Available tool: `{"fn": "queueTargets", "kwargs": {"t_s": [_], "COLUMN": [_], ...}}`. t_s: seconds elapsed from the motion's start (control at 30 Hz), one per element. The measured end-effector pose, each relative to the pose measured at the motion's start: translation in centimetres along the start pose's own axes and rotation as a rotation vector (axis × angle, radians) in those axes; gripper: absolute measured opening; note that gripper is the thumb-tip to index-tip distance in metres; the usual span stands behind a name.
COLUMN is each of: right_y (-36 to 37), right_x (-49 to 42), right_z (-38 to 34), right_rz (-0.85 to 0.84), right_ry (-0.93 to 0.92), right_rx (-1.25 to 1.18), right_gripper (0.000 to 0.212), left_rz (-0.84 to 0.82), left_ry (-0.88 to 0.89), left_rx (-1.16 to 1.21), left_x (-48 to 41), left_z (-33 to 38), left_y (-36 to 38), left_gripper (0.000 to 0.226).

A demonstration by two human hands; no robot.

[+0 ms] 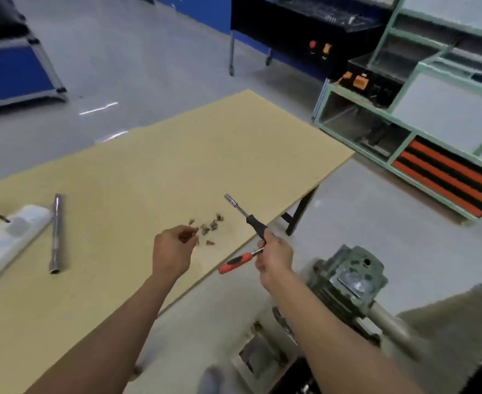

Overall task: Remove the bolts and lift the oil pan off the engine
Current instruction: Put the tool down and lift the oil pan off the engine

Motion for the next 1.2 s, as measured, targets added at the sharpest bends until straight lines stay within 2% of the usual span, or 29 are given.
{"fn": "queueTargets", "kwargs": {"t_s": [0.17,0.3,0.4,0.6,0.7,0.8,0.83,0.9,0.97,1.1,1.2], "right_y": [3.5,3.9,4.0,5.5,5.8,5.0,4.3,2.2,-1.6,-15.3,-26.9], "right_x": [-7.6,-10.9,-12.0,-12.2,-11.9,-9.2,-7.4,-2.6,3.3,17.8,28.8], "right_z": [2.6,2.7,1.7,0.5,0.4,0.1,-0.4,-2.6,-6.3,-16.3,-21.4], "right_rz": [0.095,0.100,0.117,0.101,0.069,0.082,0.089,0.087,0.112,0.306,0.480], "right_ry": [0.048,-0.005,-0.106,-0.270,-0.253,-0.207,-0.213,-0.281,-0.404,-0.806,-1.031], "right_rx": [0.040,0.124,0.362,0.780,0.754,0.609,0.535,0.387,0.283,0.145,0.180], "right_gripper": [0.021,0.016,0.017,0.012,0.013,0.038,0.040,0.029,0.019,0.014,0.017], "left_rz": [-0.006,-0.068,-0.105,-0.120,-0.143,-0.106,-0.067,-0.018,-0.070,-0.421,-0.711], "left_ry": [-0.071,-0.086,-0.077,-0.073,-0.127,-0.164,-0.159,-0.124,-0.047,0.327,0.577], "left_rx": [-0.160,-0.199,-0.240,-0.179,-0.156,-0.165,-0.167,-0.096,0.058,0.277,0.366], "left_x": [-6.1,-7.7,-8.2,-8.6,-8.7,-7.6,-6.9,-5.2,-3.0,6.1,16.5], "left_z": [-5.8,-7.7,-7.9,-8.4,-8.8,-8.1,-7.1,-3.1,3.5,22.1,33.9], "left_y": [-0.3,0.5,1.1,1.5,1.3,0.5,0.2,0.8,3.6,12.9,19.1], "left_gripper": [0.015,0.016,0.016,0.020,0.024,0.026,0.025,0.024,0.021,0.018,0.021]}}
Point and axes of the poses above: each hand's wrist, its own x-axis away from the middle knuckle, its own y-axis out of the palm, z = x × y, the point moved 7 cm from there along -x, towards the middle knuckle, and after that the axes turned 7 degrees about -z, right-handed, at the moved point
